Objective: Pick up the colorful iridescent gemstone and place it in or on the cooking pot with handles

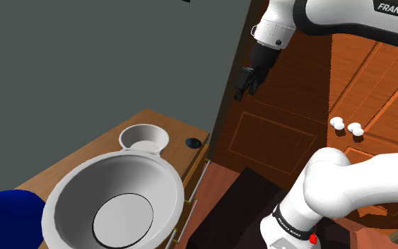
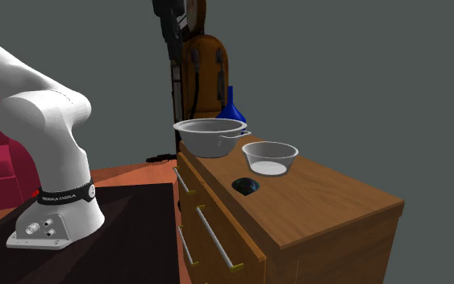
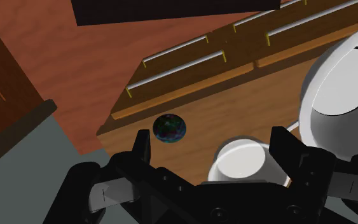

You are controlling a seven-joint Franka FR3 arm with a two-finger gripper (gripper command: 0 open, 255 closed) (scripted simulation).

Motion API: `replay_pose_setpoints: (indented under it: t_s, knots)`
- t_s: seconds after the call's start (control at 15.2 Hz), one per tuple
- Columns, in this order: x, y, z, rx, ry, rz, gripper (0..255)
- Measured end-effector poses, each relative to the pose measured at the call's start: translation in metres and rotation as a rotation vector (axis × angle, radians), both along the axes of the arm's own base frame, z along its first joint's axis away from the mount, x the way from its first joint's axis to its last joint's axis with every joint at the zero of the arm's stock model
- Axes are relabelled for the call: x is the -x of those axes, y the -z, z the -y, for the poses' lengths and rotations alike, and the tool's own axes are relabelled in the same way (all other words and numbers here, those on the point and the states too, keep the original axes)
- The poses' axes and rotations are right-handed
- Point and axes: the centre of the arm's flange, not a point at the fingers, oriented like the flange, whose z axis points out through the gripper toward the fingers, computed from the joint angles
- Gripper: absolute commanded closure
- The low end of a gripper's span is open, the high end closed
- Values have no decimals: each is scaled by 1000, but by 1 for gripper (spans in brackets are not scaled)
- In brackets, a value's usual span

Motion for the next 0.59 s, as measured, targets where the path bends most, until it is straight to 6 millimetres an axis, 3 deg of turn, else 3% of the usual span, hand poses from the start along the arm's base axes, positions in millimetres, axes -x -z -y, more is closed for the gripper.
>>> replay_pose_setpoints:
  t_s: [0.2,0.59]
  knots:
    - [-5,14,1,5,-7,0,0]
    - [-34,83,10,26,-40,0,0]
